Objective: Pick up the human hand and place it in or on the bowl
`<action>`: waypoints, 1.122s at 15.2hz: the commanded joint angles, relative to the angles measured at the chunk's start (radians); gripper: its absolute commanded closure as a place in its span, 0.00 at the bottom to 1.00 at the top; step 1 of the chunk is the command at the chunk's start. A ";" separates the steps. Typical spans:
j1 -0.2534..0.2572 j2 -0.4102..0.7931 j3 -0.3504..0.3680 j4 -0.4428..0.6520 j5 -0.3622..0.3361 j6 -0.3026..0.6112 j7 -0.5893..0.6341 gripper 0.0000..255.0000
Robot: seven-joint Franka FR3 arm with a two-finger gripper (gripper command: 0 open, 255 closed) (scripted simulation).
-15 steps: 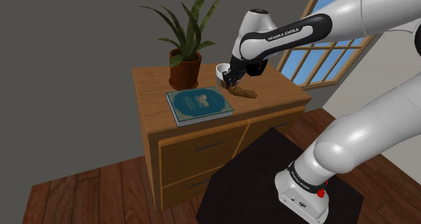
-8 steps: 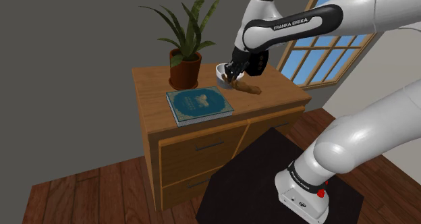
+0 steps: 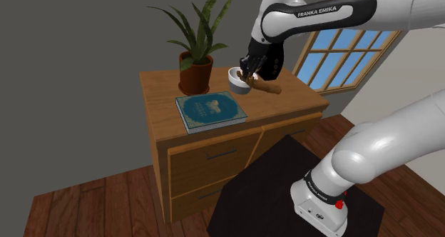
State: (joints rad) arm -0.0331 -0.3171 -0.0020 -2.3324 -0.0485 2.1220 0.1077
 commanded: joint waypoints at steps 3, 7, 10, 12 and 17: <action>0.000 -0.011 0.000 0.044 0.001 -0.055 -0.003 1.00; -0.006 0.014 -0.011 0.104 0.001 -0.089 -0.020 1.00; -0.021 0.105 -0.040 0.218 0.001 -0.110 -0.066 1.00; -0.032 0.168 -0.058 0.299 0.005 -0.128 -0.097 1.00; -0.060 0.334 -0.095 0.528 0.025 -0.189 -0.171 1.00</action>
State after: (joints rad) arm -0.0855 -0.0396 -0.0880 -1.8813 -0.0304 1.9526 -0.0431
